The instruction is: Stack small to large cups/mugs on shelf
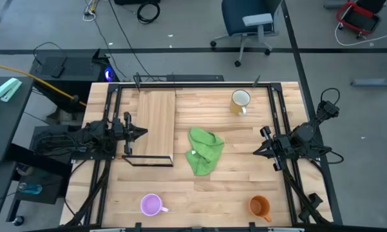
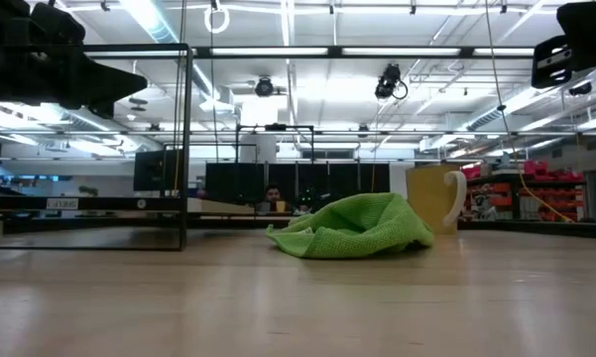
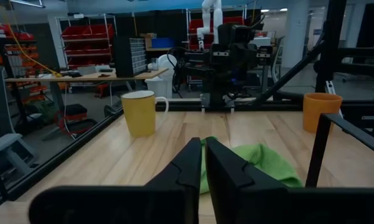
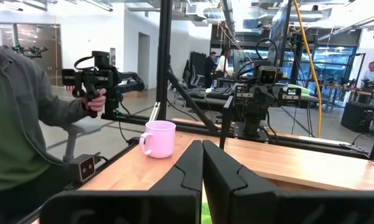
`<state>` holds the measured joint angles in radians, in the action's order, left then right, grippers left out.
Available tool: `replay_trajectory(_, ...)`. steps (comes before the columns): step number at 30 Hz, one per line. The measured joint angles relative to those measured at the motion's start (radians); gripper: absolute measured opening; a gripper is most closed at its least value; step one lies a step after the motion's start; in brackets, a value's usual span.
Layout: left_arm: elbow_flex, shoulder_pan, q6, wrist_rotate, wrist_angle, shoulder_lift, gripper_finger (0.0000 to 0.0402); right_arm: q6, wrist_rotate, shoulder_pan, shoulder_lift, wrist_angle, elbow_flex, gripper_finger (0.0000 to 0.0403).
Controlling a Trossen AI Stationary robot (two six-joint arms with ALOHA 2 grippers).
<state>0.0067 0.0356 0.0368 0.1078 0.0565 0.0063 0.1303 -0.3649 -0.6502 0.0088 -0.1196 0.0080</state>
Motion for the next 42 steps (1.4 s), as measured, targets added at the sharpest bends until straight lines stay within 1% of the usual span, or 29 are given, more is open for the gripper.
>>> replay_trajectory(12,0.000,0.000,0.020,0.000,0.010,0.000,0.0023,0.000,0.000,0.000,0.000,0.000,0.000,0.0013)
replay_trajectory(21,0.000,0.000,0.020,0.000,0.010,0.000,0.0033,0.000,0.000,0.000,0.000,-0.001,0.000,0.0013)
replay_trajectory(27,0.000,0.000,0.000,0.000,0.014,0.000,0.0028,0.000,0.000,0.000,0.000,-0.001,0.000,0.0013)
replay_trajectory(32,0.000,0.000,-0.004,0.000,0.072,0.000,0.0021,0.000,0.000,0.000,0.000,-0.001,0.000,0.0013)
replay_trajectory(36,0.000,0.000,-0.003,0.003,0.178,0.000,0.0022,0.000,0.000,0.000,0.000,-0.001,0.000,0.0013)
replay_trajectory(40,0.005,0.001,0.007,0.037,0.306,0.000,0.0025,0.000,0.000,0.000,0.000,-0.001,0.000,0.0013)
replay_trajectory(42,0.032,0.001,0.009,0.055,0.300,0.001,0.0023,0.000,0.000,0.000,0.000,-0.001,0.000,0.0013)
